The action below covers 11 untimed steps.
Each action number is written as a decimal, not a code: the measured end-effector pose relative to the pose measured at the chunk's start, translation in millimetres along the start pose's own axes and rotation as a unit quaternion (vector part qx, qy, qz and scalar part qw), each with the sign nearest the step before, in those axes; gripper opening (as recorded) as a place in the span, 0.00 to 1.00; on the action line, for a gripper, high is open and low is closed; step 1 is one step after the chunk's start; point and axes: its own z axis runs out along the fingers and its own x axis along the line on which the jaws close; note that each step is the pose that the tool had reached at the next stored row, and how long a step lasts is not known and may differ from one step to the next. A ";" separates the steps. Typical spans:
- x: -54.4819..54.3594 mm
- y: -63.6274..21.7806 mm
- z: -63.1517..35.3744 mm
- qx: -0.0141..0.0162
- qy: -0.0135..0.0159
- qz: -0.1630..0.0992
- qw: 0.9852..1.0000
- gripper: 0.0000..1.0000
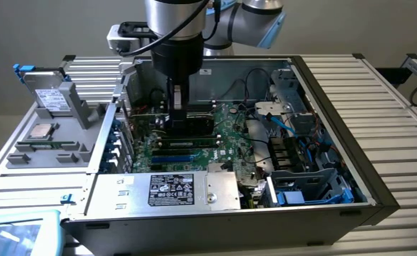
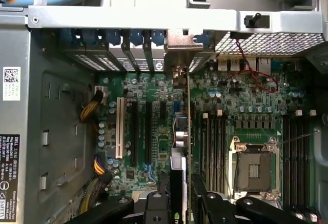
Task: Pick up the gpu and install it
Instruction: 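Insert the gpu into the slot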
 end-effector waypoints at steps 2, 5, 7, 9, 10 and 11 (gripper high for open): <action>1.5 0.6 3.7 0.000 0.000 0.000 1.000 0.28; 2.7 1.0 9.2 0.000 0.000 0.000 1.000 0.28; 3.2 1.1 12.7 0.000 0.000 0.000 1.000 0.28; 4.2 1.1 16.3 0.000 0.000 0.000 1.000 0.28; 4.7 1.1 18.1 0.000 0.000 0.000 1.000 0.28; 5.2 1.0 20.0 0.000 0.000 0.000 1.000 0.28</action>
